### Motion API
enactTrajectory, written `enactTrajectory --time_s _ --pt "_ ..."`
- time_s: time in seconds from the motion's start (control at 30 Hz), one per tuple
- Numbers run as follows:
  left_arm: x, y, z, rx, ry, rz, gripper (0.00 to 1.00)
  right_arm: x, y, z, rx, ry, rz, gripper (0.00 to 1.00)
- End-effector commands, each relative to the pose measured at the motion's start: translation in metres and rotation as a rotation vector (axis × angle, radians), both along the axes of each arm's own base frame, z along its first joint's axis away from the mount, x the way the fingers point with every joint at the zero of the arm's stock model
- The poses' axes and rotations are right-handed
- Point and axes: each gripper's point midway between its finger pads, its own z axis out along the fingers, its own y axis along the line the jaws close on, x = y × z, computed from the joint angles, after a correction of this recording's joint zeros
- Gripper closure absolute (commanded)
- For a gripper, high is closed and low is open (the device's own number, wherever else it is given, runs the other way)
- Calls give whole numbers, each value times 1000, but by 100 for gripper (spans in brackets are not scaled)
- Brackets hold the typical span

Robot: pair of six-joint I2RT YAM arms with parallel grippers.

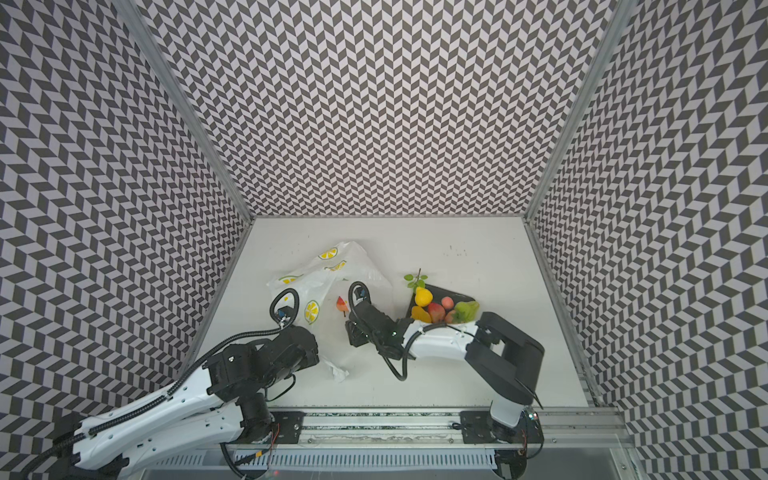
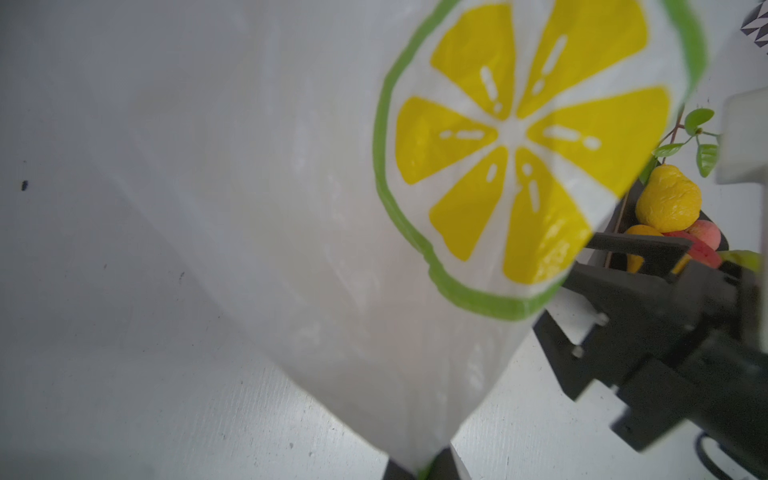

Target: Take the fake fruits out of the plastic bag

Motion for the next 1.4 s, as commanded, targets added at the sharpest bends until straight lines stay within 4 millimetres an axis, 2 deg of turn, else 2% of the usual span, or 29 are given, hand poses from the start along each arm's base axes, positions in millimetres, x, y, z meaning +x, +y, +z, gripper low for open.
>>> enactTrajectory --time_s 0.0,0.13,0.37,0.47,0.57,0.63,0.7,0.8,0.93,1.13,1.2,1.3,1.37 --pt "7 4 12 6 -40 29 100 12 -2 -13 -77 -46 -29 37" --pt "5 8 10 5 -36 35 100 18 -1 -32 -118 -45 -47 38" --pt "2 14 8 6 -34 49 100 27 10 -50 -164 -42 -48 43" --pt "1 16 6 6 -29 55 100 30 11 -56 -192 -39 -55 51" --pt "0 14 1 -3 -13 56 100 31 11 -52 -186 -51 -53 69" --pt "-2 15 -4 -5 3 66 100 31 10 -43 -176 -62 -52 81" --pt "-2 18 -7 -7 9 99 100 27 8 -26 -133 -74 -41 92" --pt "0 21 -11 -7 4 141 100 17 -2 8 -38 -112 -12 99" --pt "5 27 -18 41 1 185 100 8 -15 54 34 -132 44 100" --pt "6 38 -20 66 -19 233 98 0 -34 116 328 -76 137 100" --pt "7 40 -19 62 -35 234 85 -4 -32 136 392 -70 176 100" --pt "6 43 -16 55 -45 237 53 -12 -29 156 464 -69 215 100" --pt "6 43 -11 40 -52 229 32 -16 -26 163 497 -61 235 100"
